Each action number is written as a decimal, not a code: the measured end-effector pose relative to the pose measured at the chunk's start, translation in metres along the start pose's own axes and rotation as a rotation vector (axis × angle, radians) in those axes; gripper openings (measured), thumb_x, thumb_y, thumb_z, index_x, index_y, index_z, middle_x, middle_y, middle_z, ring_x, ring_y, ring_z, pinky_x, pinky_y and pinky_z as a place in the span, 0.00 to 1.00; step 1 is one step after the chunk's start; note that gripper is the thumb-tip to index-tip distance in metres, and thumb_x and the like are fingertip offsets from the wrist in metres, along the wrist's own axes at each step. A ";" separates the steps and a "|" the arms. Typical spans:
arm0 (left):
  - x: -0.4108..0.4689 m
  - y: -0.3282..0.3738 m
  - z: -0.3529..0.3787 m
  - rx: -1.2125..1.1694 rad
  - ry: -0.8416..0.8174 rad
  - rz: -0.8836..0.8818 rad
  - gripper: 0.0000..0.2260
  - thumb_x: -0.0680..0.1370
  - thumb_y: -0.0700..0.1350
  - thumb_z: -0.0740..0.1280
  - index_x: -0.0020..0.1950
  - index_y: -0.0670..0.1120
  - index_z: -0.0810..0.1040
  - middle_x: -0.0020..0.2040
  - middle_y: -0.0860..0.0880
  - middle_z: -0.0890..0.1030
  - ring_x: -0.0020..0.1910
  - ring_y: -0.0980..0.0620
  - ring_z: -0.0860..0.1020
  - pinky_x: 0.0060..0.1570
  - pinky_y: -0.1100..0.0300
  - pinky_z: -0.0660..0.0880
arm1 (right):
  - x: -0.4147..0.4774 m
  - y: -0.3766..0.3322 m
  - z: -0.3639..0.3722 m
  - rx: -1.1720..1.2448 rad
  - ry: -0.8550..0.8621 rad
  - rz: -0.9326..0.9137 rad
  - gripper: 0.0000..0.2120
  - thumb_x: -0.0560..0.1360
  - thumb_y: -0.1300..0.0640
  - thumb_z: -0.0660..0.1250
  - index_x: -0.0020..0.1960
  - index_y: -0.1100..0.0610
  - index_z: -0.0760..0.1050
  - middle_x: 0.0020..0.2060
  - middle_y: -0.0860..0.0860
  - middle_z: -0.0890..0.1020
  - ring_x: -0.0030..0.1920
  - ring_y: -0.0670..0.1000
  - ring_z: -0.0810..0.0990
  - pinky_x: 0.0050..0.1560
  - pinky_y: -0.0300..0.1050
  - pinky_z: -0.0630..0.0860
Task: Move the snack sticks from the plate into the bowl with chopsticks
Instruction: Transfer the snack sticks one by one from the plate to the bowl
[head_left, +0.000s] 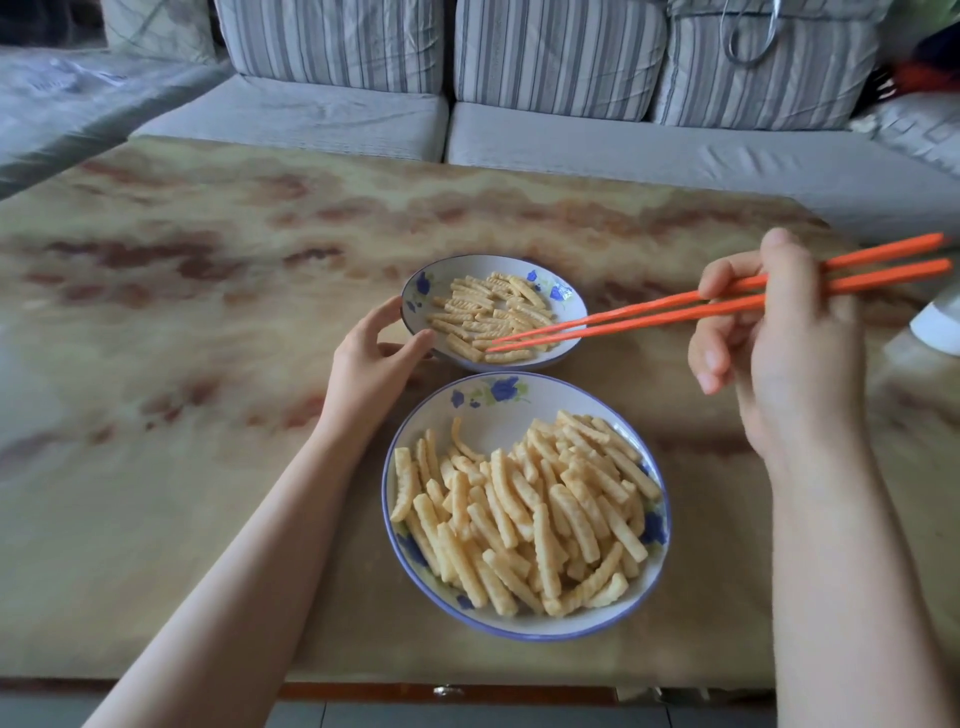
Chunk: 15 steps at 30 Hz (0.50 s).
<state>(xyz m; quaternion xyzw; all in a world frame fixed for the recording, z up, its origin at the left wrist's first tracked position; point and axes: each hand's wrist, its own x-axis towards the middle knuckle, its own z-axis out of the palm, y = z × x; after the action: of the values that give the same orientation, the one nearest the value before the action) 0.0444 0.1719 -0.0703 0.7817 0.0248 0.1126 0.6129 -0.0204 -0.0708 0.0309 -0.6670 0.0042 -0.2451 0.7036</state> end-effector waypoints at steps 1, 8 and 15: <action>0.000 0.000 0.000 0.001 0.001 -0.001 0.20 0.77 0.44 0.70 0.69 0.51 0.75 0.50 0.53 0.85 0.38 0.57 0.84 0.37 0.70 0.77 | -0.001 -0.002 0.000 -0.019 -0.055 0.014 0.24 0.83 0.54 0.52 0.30 0.56 0.71 0.16 0.51 0.67 0.15 0.52 0.63 0.21 0.40 0.57; 0.001 -0.001 0.000 0.012 0.000 0.009 0.19 0.77 0.44 0.70 0.69 0.52 0.75 0.57 0.53 0.83 0.40 0.55 0.84 0.44 0.64 0.80 | -0.010 -0.007 0.003 -0.127 -0.301 0.099 0.24 0.83 0.52 0.52 0.32 0.59 0.72 0.15 0.53 0.67 0.14 0.53 0.64 0.19 0.36 0.59; 0.002 -0.002 0.000 0.008 0.006 -0.001 0.19 0.77 0.44 0.70 0.69 0.52 0.75 0.56 0.52 0.84 0.39 0.54 0.84 0.41 0.65 0.80 | -0.010 -0.002 0.003 -0.184 -0.345 0.129 0.23 0.83 0.52 0.51 0.35 0.61 0.72 0.16 0.55 0.69 0.15 0.55 0.66 0.20 0.36 0.63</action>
<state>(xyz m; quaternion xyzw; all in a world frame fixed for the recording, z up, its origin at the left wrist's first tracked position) 0.0461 0.1724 -0.0718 0.7838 0.0272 0.1145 0.6098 -0.0283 -0.0642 0.0299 -0.7589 -0.0514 -0.0802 0.6442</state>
